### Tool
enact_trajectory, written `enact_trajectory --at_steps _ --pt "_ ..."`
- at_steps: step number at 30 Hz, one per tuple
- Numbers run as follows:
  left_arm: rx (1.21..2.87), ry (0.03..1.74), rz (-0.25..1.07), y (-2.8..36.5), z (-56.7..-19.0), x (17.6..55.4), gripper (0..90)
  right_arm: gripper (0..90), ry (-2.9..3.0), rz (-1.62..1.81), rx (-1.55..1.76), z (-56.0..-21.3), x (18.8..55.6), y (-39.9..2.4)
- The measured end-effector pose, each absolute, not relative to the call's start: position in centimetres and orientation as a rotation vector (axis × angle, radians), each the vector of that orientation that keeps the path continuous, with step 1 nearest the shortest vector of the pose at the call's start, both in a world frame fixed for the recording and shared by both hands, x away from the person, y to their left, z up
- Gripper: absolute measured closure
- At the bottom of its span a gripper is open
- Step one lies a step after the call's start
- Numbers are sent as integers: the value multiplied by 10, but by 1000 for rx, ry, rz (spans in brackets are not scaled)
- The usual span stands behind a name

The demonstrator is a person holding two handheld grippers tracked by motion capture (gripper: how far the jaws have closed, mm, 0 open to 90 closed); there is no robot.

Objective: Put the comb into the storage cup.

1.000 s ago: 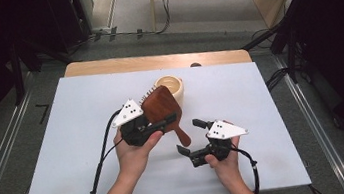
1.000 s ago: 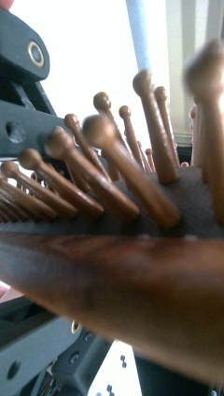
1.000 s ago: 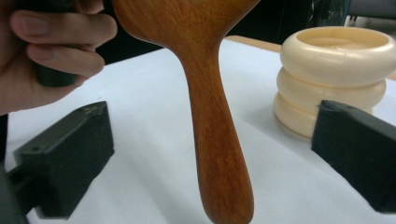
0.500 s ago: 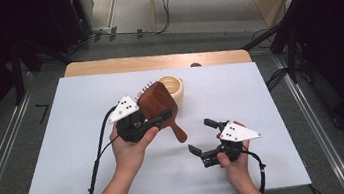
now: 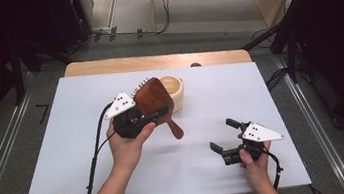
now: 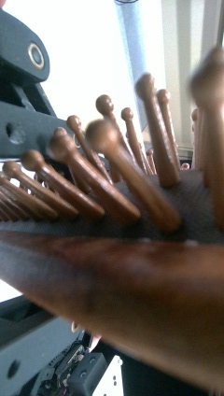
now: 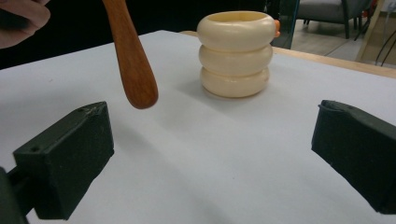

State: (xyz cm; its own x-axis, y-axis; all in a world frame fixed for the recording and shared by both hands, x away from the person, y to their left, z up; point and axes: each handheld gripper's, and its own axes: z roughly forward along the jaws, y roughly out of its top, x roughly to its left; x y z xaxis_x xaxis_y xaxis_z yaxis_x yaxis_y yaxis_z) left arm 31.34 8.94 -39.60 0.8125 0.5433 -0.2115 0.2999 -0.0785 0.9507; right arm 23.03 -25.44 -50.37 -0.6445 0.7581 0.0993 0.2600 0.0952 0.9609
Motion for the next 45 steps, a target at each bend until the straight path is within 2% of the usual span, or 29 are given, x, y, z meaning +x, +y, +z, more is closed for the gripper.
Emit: enact_trajectory --at_steps 13,45 --pt "1660 678 243 97 -392 320 572 0 1926 1535 1041 -508 223 -283" --pt "1620 702 276 117 -375 335 572 0 1912 1453 1065 -511 208 -322"
